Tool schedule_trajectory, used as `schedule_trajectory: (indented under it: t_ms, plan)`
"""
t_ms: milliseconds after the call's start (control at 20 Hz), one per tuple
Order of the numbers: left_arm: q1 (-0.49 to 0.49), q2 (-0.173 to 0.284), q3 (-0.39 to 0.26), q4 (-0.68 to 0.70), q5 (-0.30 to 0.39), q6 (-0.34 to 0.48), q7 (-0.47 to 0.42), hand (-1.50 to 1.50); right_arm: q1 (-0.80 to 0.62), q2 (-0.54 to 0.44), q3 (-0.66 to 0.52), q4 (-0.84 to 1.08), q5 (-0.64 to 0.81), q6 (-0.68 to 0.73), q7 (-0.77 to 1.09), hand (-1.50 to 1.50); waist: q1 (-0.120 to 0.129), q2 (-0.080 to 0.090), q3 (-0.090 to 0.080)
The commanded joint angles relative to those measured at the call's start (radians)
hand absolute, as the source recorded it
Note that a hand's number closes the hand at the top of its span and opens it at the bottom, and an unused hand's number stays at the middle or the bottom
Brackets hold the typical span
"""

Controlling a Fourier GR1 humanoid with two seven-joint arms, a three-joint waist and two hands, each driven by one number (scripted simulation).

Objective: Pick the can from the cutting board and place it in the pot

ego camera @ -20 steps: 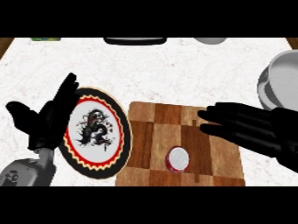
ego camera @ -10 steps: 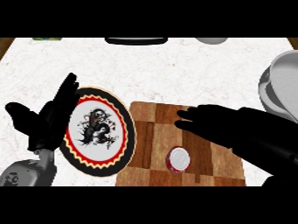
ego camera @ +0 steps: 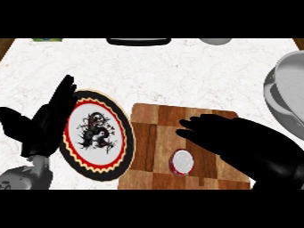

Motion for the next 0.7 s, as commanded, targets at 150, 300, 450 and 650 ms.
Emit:
schedule_trajectory:
  t_ms: [150,300,450,650]
  plan:
    - [-0.007,-0.034,0.011,-0.028,-0.047,0.008,0.040,0.00,0.079,0.146,0.011,-0.055,0.120,0.001,0.049,-1.50,-0.003,-0.001,0.000]
    - [0.024,-0.048,0.030,-0.010,-0.029,-0.038,0.005,0.00,0.074,0.203,0.007,-0.010,0.167,0.026,0.022,-1.50,-0.001,0.000,0.000]
    - [-0.038,-0.069,0.038,0.075,-0.053,-0.049,-0.011,0.00,0.137,0.203,-0.005,-0.081,0.175,0.068,0.021,-1.50,-0.006,0.000,0.000]
    - [-0.052,-0.063,0.069,0.067,-0.057,-0.058,0.006,0.00,0.161,0.298,0.087,-0.026,0.280,0.035,0.070,-1.50,-0.005,0.000,0.000]
